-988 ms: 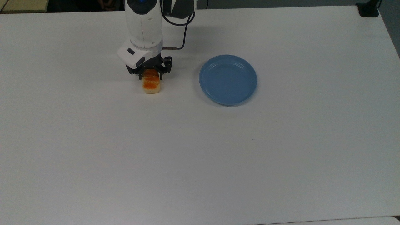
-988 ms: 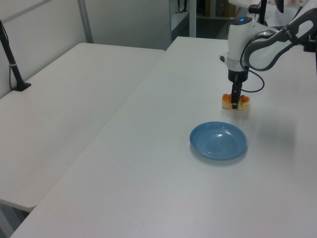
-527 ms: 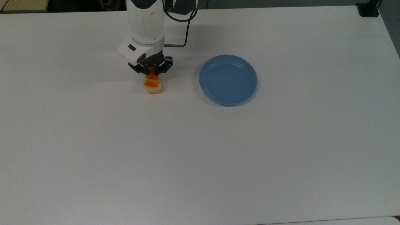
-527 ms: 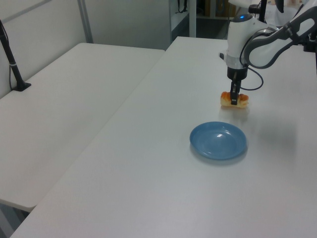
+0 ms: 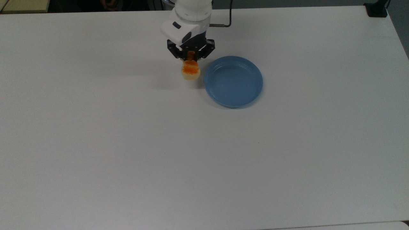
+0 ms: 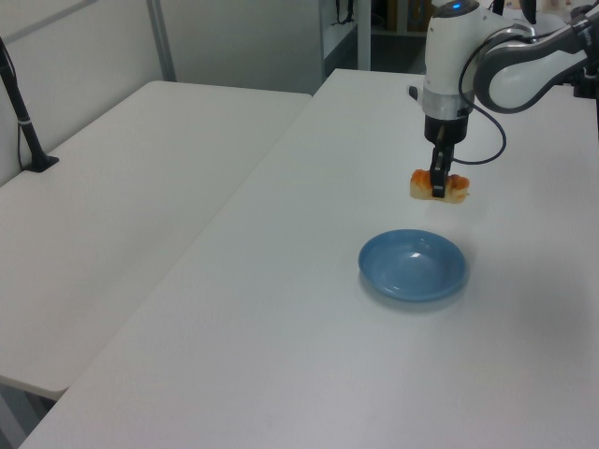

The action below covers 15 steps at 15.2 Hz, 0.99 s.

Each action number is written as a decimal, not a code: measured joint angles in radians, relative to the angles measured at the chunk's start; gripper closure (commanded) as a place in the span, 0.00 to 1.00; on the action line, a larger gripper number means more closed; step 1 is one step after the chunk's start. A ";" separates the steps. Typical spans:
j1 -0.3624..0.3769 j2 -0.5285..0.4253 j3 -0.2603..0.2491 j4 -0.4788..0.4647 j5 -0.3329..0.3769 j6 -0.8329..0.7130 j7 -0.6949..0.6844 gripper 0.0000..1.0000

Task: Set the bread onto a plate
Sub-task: 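Lift the bread roll and carry it over the blue plate, then lower the bread roll onto the plate and open the gripper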

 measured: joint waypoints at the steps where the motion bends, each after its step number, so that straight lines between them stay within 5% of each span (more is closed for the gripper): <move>1: 0.033 0.004 0.001 0.016 0.010 -0.005 0.043 0.71; 8: 0.194 0.102 0.002 0.047 0.015 -0.013 0.235 0.73; 15: 0.204 0.172 0.001 0.081 0.015 -0.003 0.282 0.73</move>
